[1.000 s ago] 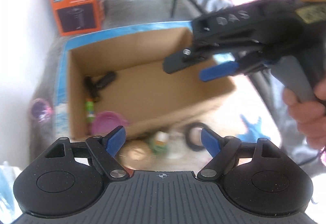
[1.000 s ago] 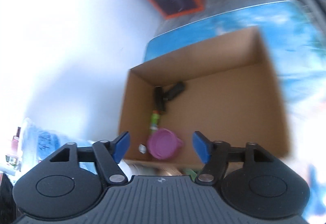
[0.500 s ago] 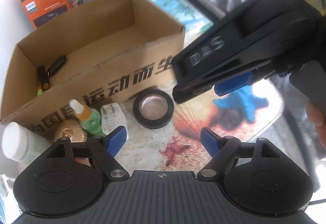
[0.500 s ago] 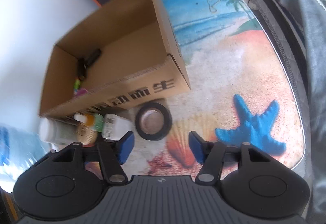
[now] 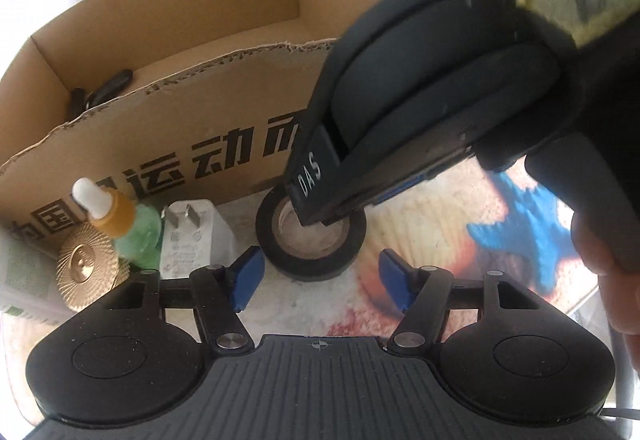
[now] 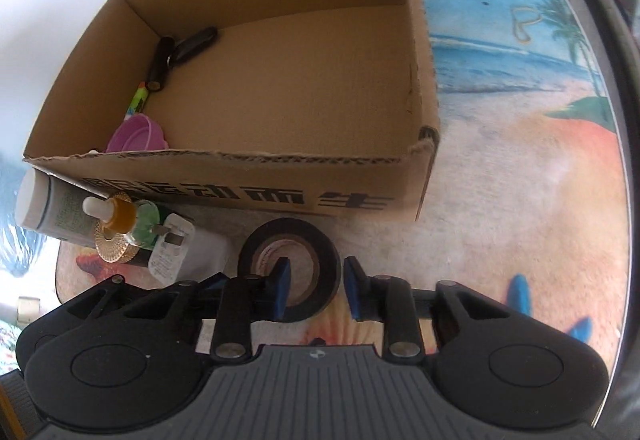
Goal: Organize rigid objects
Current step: 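Move the right gripper out of the box to the black tape roll, then grasp the black electrical tape roll with the right gripper and lift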
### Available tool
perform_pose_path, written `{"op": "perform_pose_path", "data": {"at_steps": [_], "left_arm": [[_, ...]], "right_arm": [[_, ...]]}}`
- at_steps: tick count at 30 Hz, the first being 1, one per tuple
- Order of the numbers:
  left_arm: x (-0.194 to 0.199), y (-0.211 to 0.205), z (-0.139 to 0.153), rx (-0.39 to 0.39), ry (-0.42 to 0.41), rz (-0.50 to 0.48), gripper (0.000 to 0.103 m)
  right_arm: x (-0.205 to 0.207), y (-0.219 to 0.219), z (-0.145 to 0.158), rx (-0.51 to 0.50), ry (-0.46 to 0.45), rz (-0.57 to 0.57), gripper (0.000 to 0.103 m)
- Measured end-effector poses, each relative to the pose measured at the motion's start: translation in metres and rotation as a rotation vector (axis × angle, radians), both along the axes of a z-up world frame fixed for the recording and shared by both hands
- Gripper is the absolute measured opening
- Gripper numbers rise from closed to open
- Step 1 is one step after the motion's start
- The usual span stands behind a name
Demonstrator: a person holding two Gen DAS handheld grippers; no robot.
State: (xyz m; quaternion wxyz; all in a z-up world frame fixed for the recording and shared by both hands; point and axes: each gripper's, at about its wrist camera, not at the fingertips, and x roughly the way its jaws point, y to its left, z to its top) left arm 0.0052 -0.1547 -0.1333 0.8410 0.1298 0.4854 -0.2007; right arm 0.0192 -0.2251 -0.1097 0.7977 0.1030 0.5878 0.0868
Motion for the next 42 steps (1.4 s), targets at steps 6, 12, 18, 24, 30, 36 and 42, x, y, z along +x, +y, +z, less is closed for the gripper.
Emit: {"op": "perform_pose_path", "data": {"at_steps": [6,12,18,24,30,36,42], "left_arm": [[-0.006,-0.005,0.004,-0.046,-0.005,-0.061,0.064],[-0.023,-0.012,0.015,-0.051,-0.015,-0.123,0.064],[-0.025,-0.011,0.019,-0.002,-0.031,-0.152,0.070],[-0.014,-0.029,0.001,0.068,0.021,-0.221,0.080],[-0.005,-0.044,-0.007,0.086,0.035,-0.239,0.073],[0.006,-0.064,-0.010,0.074,0.007,-0.238,0.069],[0.003,-0.064,-0.010,0.054,-0.011,-0.240,0.067]], "right_arm": [[-0.006,-0.014,-0.007,0.034,0.037,-0.019,0.021],[-0.020,-0.037,-0.009,0.052,0.076,-0.071,0.021],[-0.027,-0.055,-0.012,0.044,0.100,-0.105,0.021],[-0.037,-0.069,-0.012,0.048,0.095,-0.122,0.022],[-0.042,-0.071,-0.012,0.048,0.066,-0.101,0.022],[-0.046,-0.067,-0.011,0.023,0.024,-0.065,0.022],[-0.047,-0.067,-0.010,0.025,0.030,-0.074,0.021]]}}
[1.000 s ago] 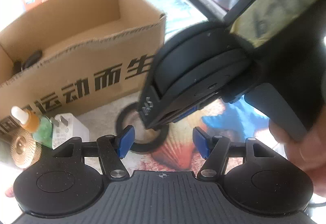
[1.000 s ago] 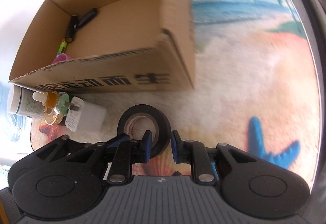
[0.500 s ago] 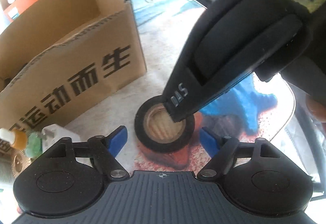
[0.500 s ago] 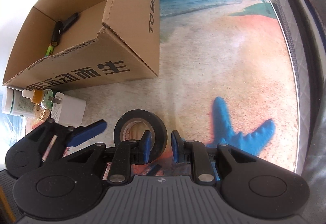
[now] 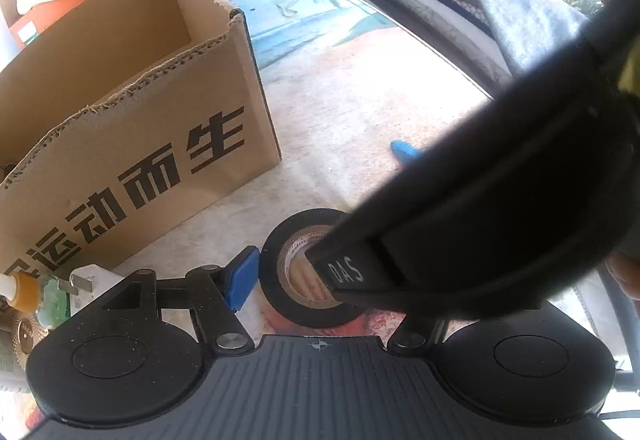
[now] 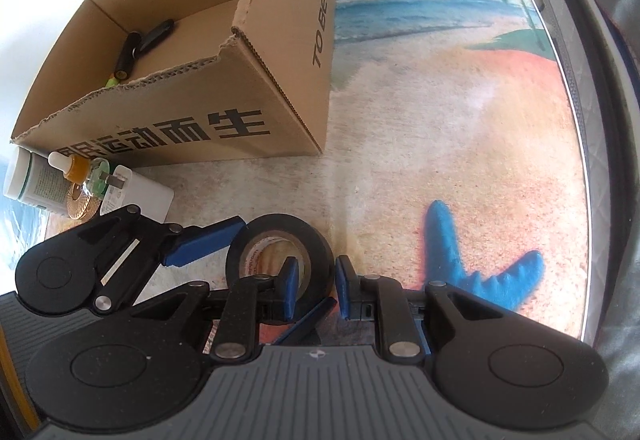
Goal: Organize rigid objects
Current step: 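Grasp the black electrical tape roll with the right gripper and lift, then carry the tape roll into the box and open the right gripper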
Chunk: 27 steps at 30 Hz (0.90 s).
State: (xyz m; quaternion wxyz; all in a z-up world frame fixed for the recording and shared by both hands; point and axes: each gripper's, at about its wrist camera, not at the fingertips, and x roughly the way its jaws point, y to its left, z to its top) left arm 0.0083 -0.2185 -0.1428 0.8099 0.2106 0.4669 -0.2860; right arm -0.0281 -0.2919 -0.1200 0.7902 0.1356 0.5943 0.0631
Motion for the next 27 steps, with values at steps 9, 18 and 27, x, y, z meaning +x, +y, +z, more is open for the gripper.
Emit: {"op": "perform_pose_path", "data": {"at_steps": [9,18,27], "left_arm": [[-0.013,0.027,0.021,-0.085,0.006,-0.028,0.067],[-0.005,0.080,0.102,-0.156,-0.045,-0.021,0.067],[0.041,0.141,0.164,-0.156,-0.124,0.132,0.067]], "right_arm": [[-0.013,-0.001,0.032,0.002,0.013,-0.110,0.021],[-0.016,0.037,0.124,-0.001,-0.081,-0.134,0.021],[0.050,0.102,0.181,0.077,-0.208,-0.060,0.021]]}}
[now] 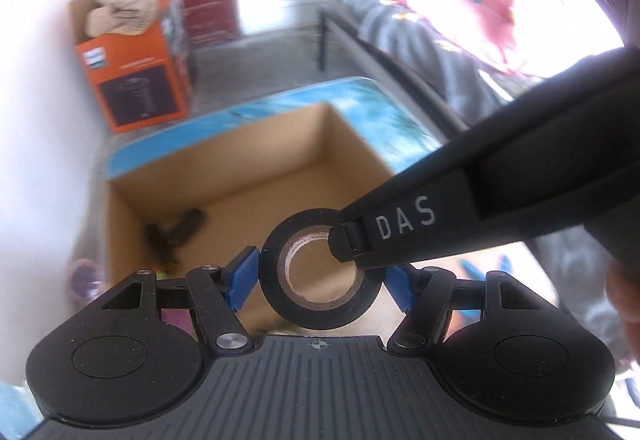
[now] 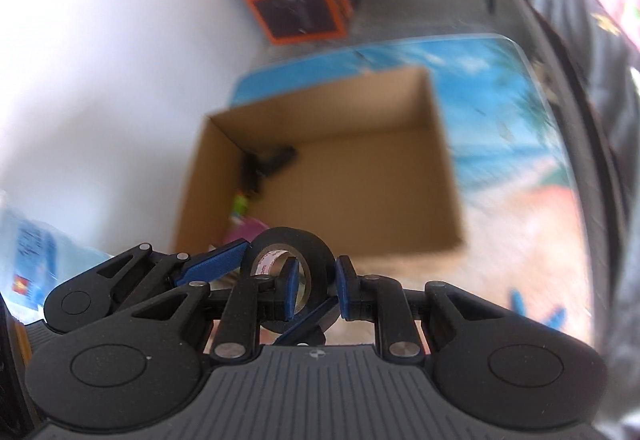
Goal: Organize rigid objects
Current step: 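Carry the tape roll into the box and open the right gripper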
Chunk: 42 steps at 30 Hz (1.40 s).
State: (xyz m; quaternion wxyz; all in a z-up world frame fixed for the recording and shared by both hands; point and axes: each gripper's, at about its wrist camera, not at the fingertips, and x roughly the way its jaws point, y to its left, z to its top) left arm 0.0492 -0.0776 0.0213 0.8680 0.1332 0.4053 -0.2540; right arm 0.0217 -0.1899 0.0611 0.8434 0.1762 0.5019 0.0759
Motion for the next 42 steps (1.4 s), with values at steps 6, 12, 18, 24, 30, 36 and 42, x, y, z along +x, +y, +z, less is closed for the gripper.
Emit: {"op": "perform_pose_path", "data": {"at_steps": [6,12,18,24,30,36,42], "left_arm": [[0.053,0.005,-0.005,0.025,0.040,0.120,0.067],[0.099,0.004,-0.033,0.055,0.140,0.223,0.067],[0.117,-0.004,-0.053,0.125,0.251,0.291,0.067],[0.152,-0.006,-0.078,0.167,0.318,0.339,0.067],[0.168,-0.009,-0.103,0.197,0.359,0.362,0.067],[0.173,-0.009,-0.120,0.254,0.377,0.385,0.072],[0.167,-0.005,-0.109,0.248,0.366,0.392,0.075]], "right_arm": [[0.070,0.025,-0.013,0.053,0.007,0.075,0.022],[0.135,0.025,-0.054,0.125,0.099,0.128,0.022],[0.168,0.025,-0.096,0.161,0.178,0.175,0.022],[0.195,0.023,-0.132,0.191,0.237,0.208,0.022],[0.208,0.023,-0.162,0.216,0.285,0.230,0.022],[0.216,0.025,-0.188,0.259,0.308,0.230,0.023],[0.219,0.026,-0.191,0.267,0.294,0.225,0.024]]}}
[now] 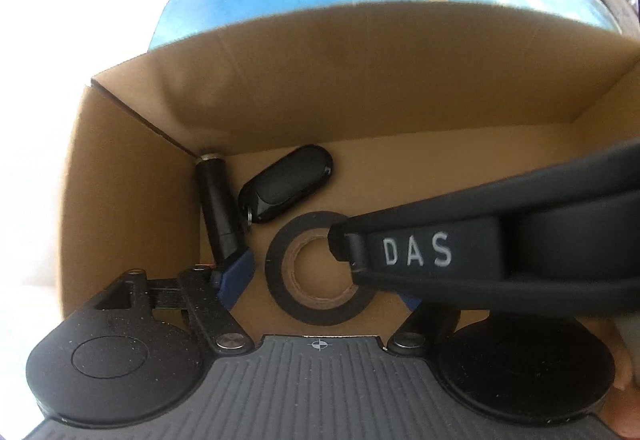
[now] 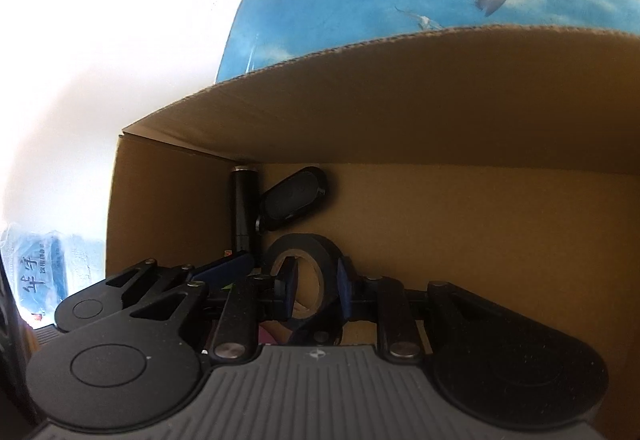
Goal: Organize rigid objects
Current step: 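Carry the tape roll into the box and open the right gripper, then move the right gripper to the white charger plug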
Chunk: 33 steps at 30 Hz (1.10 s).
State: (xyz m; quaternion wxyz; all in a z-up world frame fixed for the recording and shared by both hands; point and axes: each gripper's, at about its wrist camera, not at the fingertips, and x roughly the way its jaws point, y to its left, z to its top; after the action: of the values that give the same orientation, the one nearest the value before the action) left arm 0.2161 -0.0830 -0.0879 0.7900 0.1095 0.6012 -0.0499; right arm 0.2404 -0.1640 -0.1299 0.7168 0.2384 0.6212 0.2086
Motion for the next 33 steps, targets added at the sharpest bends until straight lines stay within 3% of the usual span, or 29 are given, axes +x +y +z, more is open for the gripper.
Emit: {"op": "perform_pose_path", "data": {"at_steps": [3,5,7,16,20,25,30,33], "left_arm": [[-0.008,0.007,0.015,-0.025,-0.031,0.009,0.077],[-0.015,0.013,0.027,-0.054,-0.057,0.018,0.078],[-0.026,0.019,0.040,-0.089,-0.084,0.019,0.078],[-0.096,0.043,0.122,-0.249,-0.296,-0.084,0.081],[-0.123,0.053,0.142,-0.297,-0.361,-0.129,0.082],[-0.157,0.058,0.147,-0.338,-0.387,-0.168,0.082],[-0.197,0.057,0.127,-0.333,-0.344,-0.240,0.082],[-0.219,0.048,0.109,-0.318,-0.295,-0.279,0.082]], "right_arm": [[-0.005,-0.007,0.011,0.006,-0.040,-0.028,0.025],[-0.011,-0.012,0.025,-0.007,-0.085,-0.051,0.032],[-0.023,-0.018,0.042,-0.024,-0.144,-0.081,0.059],[-0.103,-0.047,0.146,-0.115,-0.381,-0.283,0.086],[-0.152,-0.060,0.184,-0.128,-0.445,-0.397,0.088],[-0.210,-0.065,0.204,-0.137,-0.454,-0.493,0.088],[-0.251,-0.060,0.181,-0.159,-0.352,-0.502,0.086],[-0.262,-0.055,0.157,-0.165,-0.270,-0.484,0.080]]}}
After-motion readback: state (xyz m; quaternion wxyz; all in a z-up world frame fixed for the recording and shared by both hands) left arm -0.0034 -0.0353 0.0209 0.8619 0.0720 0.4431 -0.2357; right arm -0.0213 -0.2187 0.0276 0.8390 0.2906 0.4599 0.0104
